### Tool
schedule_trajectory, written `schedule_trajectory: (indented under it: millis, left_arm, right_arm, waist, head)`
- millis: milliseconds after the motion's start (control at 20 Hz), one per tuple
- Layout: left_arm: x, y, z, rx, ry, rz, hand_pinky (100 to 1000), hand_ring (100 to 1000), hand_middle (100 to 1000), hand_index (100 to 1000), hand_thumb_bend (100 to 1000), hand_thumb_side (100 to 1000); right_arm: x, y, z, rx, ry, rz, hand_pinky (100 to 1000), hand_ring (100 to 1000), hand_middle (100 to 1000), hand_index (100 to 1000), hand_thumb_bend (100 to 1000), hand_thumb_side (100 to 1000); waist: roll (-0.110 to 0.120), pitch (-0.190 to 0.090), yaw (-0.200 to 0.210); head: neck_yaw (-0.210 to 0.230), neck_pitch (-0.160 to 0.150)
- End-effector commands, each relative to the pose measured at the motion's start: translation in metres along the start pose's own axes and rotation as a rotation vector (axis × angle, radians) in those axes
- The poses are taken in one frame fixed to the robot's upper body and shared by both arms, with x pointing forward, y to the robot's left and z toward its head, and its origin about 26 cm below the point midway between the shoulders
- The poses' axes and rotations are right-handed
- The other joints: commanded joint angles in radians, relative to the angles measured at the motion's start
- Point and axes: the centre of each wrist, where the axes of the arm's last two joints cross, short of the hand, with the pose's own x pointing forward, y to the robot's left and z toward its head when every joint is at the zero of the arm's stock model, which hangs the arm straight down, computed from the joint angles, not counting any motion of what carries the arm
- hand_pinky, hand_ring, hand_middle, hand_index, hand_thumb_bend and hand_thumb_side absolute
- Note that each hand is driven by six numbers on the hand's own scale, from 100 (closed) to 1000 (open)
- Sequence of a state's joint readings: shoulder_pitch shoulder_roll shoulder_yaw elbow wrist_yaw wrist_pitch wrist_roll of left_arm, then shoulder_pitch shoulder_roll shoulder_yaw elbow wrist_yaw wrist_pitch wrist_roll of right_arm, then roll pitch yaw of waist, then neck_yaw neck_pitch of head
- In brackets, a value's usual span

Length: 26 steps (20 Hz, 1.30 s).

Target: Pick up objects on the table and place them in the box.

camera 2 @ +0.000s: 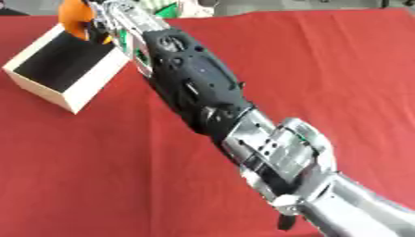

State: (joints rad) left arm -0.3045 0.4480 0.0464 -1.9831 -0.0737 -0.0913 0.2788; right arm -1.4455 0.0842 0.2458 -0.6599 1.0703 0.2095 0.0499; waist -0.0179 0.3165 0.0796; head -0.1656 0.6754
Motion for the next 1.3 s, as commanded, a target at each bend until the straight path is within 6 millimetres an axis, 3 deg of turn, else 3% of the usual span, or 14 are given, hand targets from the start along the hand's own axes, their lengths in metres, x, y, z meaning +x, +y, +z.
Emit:
schedule_trajectory:
  millis: [50, 400, 500, 600, 750, 1000, 1300]
  left_arm:
    - [0.007, 0.001, -0.005, -0.001, -0.03, 0.01, 471, 541, 604, 800, 303, 620]
    - [0.007, -0.001, -0.006, -0.003, -0.036, 0.02, 470, 540, 603, 799, 300, 621]
    - [0.008, -0.002, -0.006, -0.008, -0.038, 0.025, 470, 539, 600, 797, 298, 620]
    - [0.008, -0.002, -0.006, -0.009, -0.036, 0.026, 470, 539, 600, 797, 296, 619]
    - [0.007, -0.001, -0.005, -0.007, -0.031, 0.025, 470, 539, 600, 797, 295, 619]
    - [0.007, -0.001, -0.006, -0.008, -0.032, 0.025, 471, 539, 600, 797, 294, 620]
    - [0.007, -0.001, -0.006, -0.009, -0.03, 0.024, 471, 539, 600, 797, 292, 620]
  right_arm:
    - [0.009, -0.004, -0.002, -0.108, 0.01, 0.035, 866, 687, 432, 720, 100, 100]
    - [0.02, -0.003, -0.003, -0.212, -0.004, 0.02, 884, 756, 503, 763, 100, 100]
    - [0.024, 0.002, -0.002, -0.17, -0.023, 0.024, 886, 783, 576, 784, 100, 164]
    - [0.023, 0.005, -0.002, -0.11, -0.021, 0.042, 877, 795, 610, 787, 100, 162]
    - [0.022, 0.007, -0.002, -0.031, 0.0, 0.08, 870, 831, 691, 819, 100, 265]
    - [0.021, 0.002, -0.003, 0.025, 0.042, 0.133, 870, 871, 763, 848, 100, 375]
    - [0.024, -0.005, -0.003, 0.039, 0.081, 0.177, 872, 891, 793, 859, 100, 430]
  waist:
    - [0.007, -0.015, 0.005]
    - [0.005, -0.007, 0.011]
    - [0.004, -0.006, 0.013]
    - [0.004, -0.005, 0.013]
    - [0.002, -0.006, 0.013]
    - [0.001, -0.007, 0.012]
    - [0.002, -0.009, 0.01]
  head:
    - [-0.016, -0.017]
    - [-0.029, -0.028]
    - [-0.031, -0.029]
    - [-0.031, -0.028]
    - [-0.027, -0.025]
    - [-0.019, -0.023]
    - [-0.015, -0.02]
